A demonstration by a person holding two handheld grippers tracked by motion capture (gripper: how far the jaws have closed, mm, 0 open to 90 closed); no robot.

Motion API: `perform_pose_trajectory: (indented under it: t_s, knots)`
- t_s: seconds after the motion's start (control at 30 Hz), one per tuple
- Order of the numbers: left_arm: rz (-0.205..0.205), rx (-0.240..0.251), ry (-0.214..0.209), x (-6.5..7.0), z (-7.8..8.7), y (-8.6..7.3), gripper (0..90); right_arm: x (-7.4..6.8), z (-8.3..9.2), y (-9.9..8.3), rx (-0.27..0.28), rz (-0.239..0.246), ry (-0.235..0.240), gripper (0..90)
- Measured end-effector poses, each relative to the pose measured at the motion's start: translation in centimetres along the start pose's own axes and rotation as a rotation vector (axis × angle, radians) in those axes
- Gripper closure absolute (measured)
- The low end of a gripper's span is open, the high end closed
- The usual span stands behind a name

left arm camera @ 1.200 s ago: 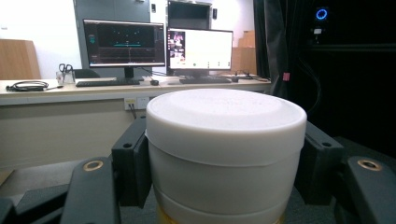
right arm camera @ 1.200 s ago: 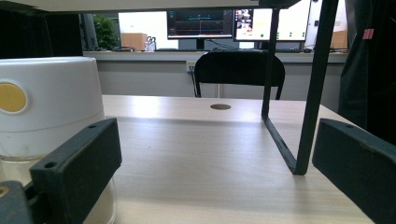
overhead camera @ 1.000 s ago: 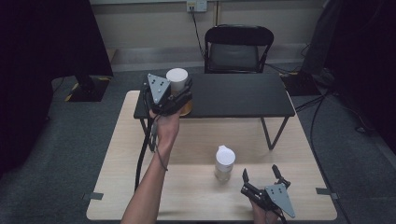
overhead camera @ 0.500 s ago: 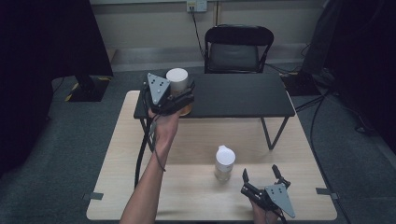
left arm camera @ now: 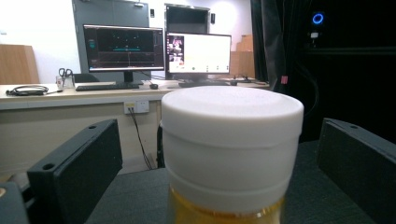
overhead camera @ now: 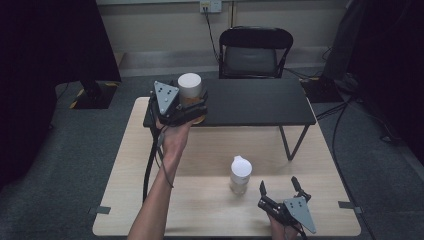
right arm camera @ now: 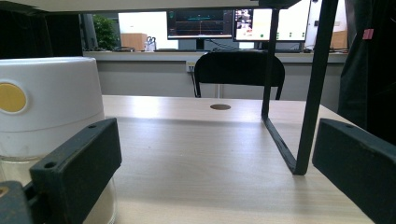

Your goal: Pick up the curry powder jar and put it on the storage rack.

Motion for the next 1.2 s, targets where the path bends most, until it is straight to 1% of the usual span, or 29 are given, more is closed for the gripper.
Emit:
perform_pose_trajectory:
  t_s: [0.07,0.2,0.4,0.5,0.6,0.63,0.73,0.87,0.97,1.03,1.2]
  knots:
    - [0.005,0.000,0.001,-0.1,0.3,-0.2,0.0,0.0,0.0,0.0,0.000,0.000,0.000,0.0]
    - [0.016,-0.004,-0.015,-0.4,1.0,-0.8,0.0,0.0,0.0,0.0,0.000,0.000,0.000,0.1]
    - [0.007,0.014,-0.008,-0.3,2.2,-1.7,0.0,0.0,0.0,0.0,0.000,0.000,-0.001,0.0]
    - [0.011,0.018,-0.011,-0.4,2.7,-2.1,0.0,0.0,0.0,0.0,0.000,0.000,-0.001,0.0]
    - [0.021,0.042,-0.003,-0.6,3.6,-2.6,0.0,0.0,0.0,0.0,0.000,0.000,-0.001,0.0]
    - [0.015,0.046,0.000,-0.6,3.8,-2.7,0.0,0.0,0.0,0.0,0.000,0.000,-0.001,0.0]
    - [0.016,0.046,0.005,-0.9,4.5,-3.0,0.0,0.0,0.0,0.0,0.000,0.000,-0.001,0.0]
    - [0.030,0.057,0.021,-1.6,5.5,-3.5,0.0,0.0,0.0,0.0,0.000,0.000,-0.001,0.0]
    - [0.042,0.067,0.022,-2.1,6.2,-3.9,0.0,0.0,0.0,0.0,0.000,0.000,-0.003,0.1]
    - [0.039,0.071,0.023,-2.2,6.8,-4.2,0.2,0.0,0.0,0.0,0.000,0.000,-0.004,0.0]
    - [0.035,0.089,0.044,-2.3,8.1,-5.2,0.0,-0.1,0.0,0.0,0.000,0.000,-0.005,0.0]
Point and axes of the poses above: each handheld gripper's, and its own axes: z roughly backward along the jaws, y roughly out of its top, x roughly to its right, the point moved 5 cm from there along -z, roughly forward along the jaws, and after that the axes turned 9 degrees about y, right-handed, at the moved point
